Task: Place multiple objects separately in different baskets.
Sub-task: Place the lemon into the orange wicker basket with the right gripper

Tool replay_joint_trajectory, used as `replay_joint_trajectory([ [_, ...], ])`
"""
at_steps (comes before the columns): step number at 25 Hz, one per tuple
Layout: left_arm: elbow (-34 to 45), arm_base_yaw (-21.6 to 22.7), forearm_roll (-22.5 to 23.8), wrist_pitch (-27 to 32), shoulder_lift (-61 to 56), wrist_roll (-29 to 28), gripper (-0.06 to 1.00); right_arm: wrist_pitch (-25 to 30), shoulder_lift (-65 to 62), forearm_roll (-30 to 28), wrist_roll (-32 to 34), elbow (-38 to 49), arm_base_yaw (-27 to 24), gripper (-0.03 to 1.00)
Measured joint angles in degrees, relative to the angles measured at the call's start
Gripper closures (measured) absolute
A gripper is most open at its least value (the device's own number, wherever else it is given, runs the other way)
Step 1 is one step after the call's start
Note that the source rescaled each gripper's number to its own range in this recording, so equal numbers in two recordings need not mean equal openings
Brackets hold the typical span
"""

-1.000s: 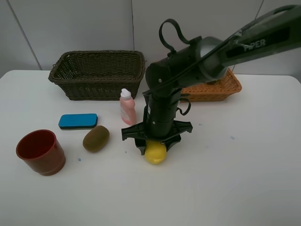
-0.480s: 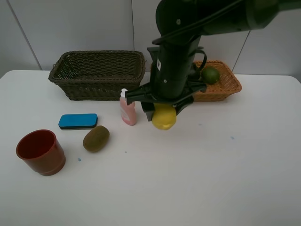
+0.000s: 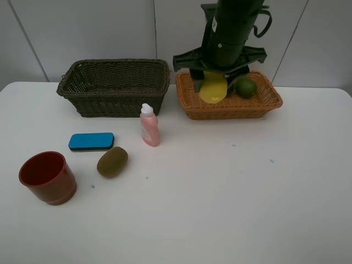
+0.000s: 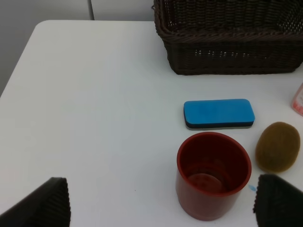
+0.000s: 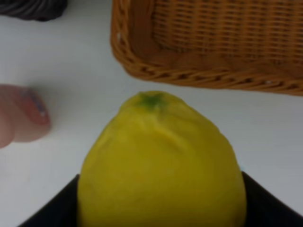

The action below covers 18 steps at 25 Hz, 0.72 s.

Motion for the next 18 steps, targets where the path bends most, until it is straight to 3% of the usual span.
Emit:
replay_joint_trajectory([
  [7, 0.0, 0.0, 0.0, 0.0, 0.0, 0.0, -0.05, -4.91, 0.0, -0.81, -1.96, 0.0, -9.29, 0.41],
  [18, 0.0, 0.0, 0.0, 0.0, 0.0, 0.0, -0.05, -10.9, 5.06, -0.71, -8.02, 0.0, -17.4, 0.41],
])
